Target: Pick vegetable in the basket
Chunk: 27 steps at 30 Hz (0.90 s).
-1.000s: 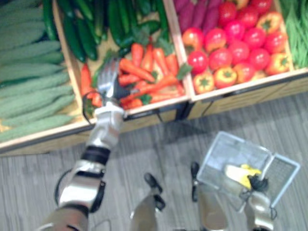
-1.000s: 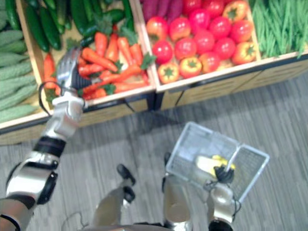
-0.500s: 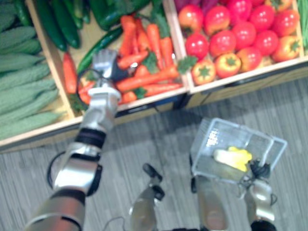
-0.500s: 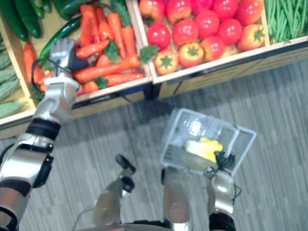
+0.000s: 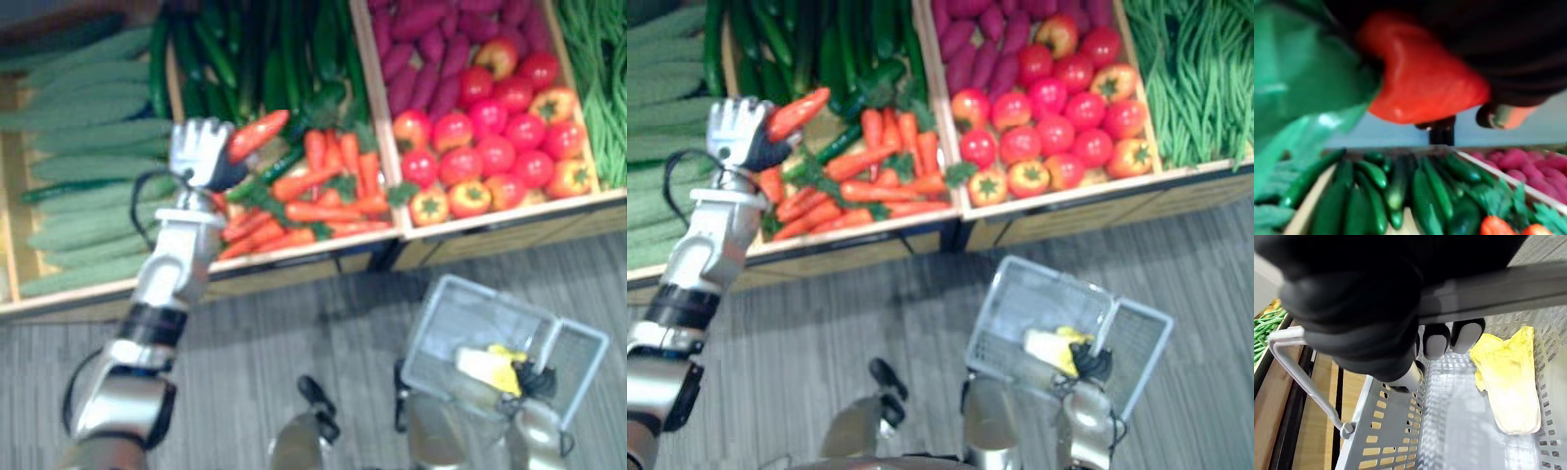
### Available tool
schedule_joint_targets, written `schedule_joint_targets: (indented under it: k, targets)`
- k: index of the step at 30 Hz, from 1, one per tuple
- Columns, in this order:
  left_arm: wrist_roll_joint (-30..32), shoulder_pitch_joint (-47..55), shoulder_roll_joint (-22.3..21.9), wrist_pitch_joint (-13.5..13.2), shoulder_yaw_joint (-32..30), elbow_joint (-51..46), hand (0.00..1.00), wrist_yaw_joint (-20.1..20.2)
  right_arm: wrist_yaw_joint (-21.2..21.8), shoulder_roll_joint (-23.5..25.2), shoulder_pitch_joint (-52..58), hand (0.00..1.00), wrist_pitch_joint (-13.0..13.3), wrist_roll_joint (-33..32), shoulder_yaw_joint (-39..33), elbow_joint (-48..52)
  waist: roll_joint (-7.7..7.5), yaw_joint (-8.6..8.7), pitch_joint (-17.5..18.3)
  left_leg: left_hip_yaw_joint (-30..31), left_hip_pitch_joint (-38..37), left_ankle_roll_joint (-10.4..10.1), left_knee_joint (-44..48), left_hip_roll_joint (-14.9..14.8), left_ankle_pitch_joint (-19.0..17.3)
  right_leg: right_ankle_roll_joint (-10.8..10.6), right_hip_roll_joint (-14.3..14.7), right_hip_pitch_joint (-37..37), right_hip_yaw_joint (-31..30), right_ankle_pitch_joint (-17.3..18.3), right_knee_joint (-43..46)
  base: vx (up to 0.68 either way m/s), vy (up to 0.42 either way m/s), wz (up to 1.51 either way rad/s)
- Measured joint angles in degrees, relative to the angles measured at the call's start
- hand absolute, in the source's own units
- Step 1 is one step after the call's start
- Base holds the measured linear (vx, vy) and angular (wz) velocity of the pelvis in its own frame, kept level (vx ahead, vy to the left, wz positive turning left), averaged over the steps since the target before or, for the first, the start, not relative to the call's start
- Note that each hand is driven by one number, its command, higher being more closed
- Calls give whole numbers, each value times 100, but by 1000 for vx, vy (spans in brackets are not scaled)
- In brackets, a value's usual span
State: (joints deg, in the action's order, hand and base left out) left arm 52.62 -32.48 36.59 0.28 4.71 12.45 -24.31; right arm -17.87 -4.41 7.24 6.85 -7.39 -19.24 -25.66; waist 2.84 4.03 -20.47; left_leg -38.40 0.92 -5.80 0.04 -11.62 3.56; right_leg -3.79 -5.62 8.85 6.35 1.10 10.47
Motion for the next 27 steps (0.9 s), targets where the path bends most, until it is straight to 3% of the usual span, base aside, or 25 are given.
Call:
schedule_joint_targets:
  k: [2,3,4,6,7,8,10,13,15,16,17,18,19,20,23,24,25,26,27]
  targets:
    - [0,550,-2,-13,-222,-556,100,-20,21,34,33,100,-38,17,-3,-81,-47,-22,177,223,-21,172,355,-34,-124,4,35,-132,-155,-1,-39,106,-35,-20]
    - [-6,937,-13,-33,-369,-888,100,-29,41,39,5,100,-43,40,16,-127,-102,-68,221,783,58,395,947,-109,-292,9,21,-260,-422,-6,-38,143,-73,-61]
    - [-10,1386,-73,-104,-541,-1206,100,-31,71,18,1,100,-46,73,48,-164,-131,-143,349,1594,344,362,1694,-150,-656,10,-12,-327,-744,-6,-36,126,-44,-84]
    - [-35,2077,-278,-232,-764,-1686,100,-77,97,-147,-59,100,-72,99,176,-222,39,-286,613,2921,455,-35,1762,5,-1176,6,165,-282,-1240,-4,-45,58,95,-138]
    - [-68,2305,-621,-306,-769,-1803,100,-130,112,-189,-124,100,-91,172,168,-218,219,-273,738,3281,335,-134,1506,-1,-1286,-20,309,-284,-1380,13,-57,29,160,-137]
    - [-79,2389,-824,-349,-722,-1820,100,-151,129,-158,-144,100,-120,247,167,-207,198,-248,792,3273,170,-168,1403,22,-1323,-48,307,-262,-1468,28,-62,49,157,-94]
    - [-322,2683,-1501,-591,-258,-1821,100,-101,214,93,-85,100,-142,334,162,138,-43,-104,904,2962,-67,-167,979,275,-1318,-138,162,-85,-1764,0,-67,2,170,-77]
    - [-537,2966,-1927,-781,497,-1716,100,65,212,345,-24,100,-154,532,183,567,-302,-65,897,2487,-225,-163,824,451,-1321,-462,38,123,-2021,-210,-131,-80,115,-88]
    - [-785,3184,-2265,-898,790,-1541,100,215,197,427,62,100,-166,553,292,763,-366,-15,897,2148,-221,-70,1006,544,-1355,-266,-69,400,-1244,-453,108,-132,126,-113]
    - [-934,3391,-2468,-918,883,-1474,100,346,186,415,66,100,-198,567,478,874,-369,2,893,1827,-281,124,1058,582,-1299,222,-104,542,-405,-782,145,-111,125,-162]
    - [-1029,3566,-2649,-981,884,-1414,100,528,184,431,28,100,-220,675,660,978,-235,-69,888,1493,-367,331,891,447,-1203,597,-66,320,134,-1120,-419,-130,63,-173]
    - [-1102,3596,-2756,-1016,876,-1382,100,591,178,439,36,100,-231,726,733,1079,-187,-94,855,1322,-477,392,791,456,-1244,689,-104,315,550,-782,-116,-119,54,-168]
    - [-1198,3681,-2835,-1017,849,-1379,100,714,182,452,28,100,-273,744,904,1171,-218,-93,876,872,-631,546,619,550,-1347,607,-402,381,1263,87,780,-165,39,-135]
    - [-1275,3757,-2865,-1008,851,-1372,100,808,190,474,22,100,-299,744,1064,1182,-292,-122,884,509,-627,604,606,642,-1385,580,-773,344,1849,593,1329,-138,40,-128]
    - [-1429,4137,-3004,-972,814,-1370,100,912,230,497,-144,100,-416,744,1502,1170,-245,-308,890,-343,-610,605,682,525,-1386,541,-1265,70,2668,859,1743,-174,-66,-141]
    - [-1430,4189,-3005,-972,821,-1347,100,916,247,499,-173,100,-427,744,1604,1172,-259,-312,897,-466,-609,603,702,503,-1388,432,-1325,3,2701,875,1713,-101,-171,-133]
    - [-1433,4226,-3014,-972,841,-1222,100,920,288,496,-215,100,-428,743,1800,1183,-310,-333,924,-746,-598,597,763,457,-1390,160,-1367,-83,2708,843,1420,-64,-243,-143]
    - [-1434,4187,-3050,-969,855,-991,100,925,366,463,-260,100,-437,736,2003,1189,-333,-365,937,-1010,-573,549,922,334,-1413,-27,-1067,-110,2531,848,919,-50,-283,-154]
    - [-1433,4161,-3112,-968,877,-855,100,930,428,412,-261,100,-439,734,2094,1193,-278,-385,963,-1125,-556,535,1019,210,-1417,4,-867,-124,2381,763,677,-21,-395,-169]
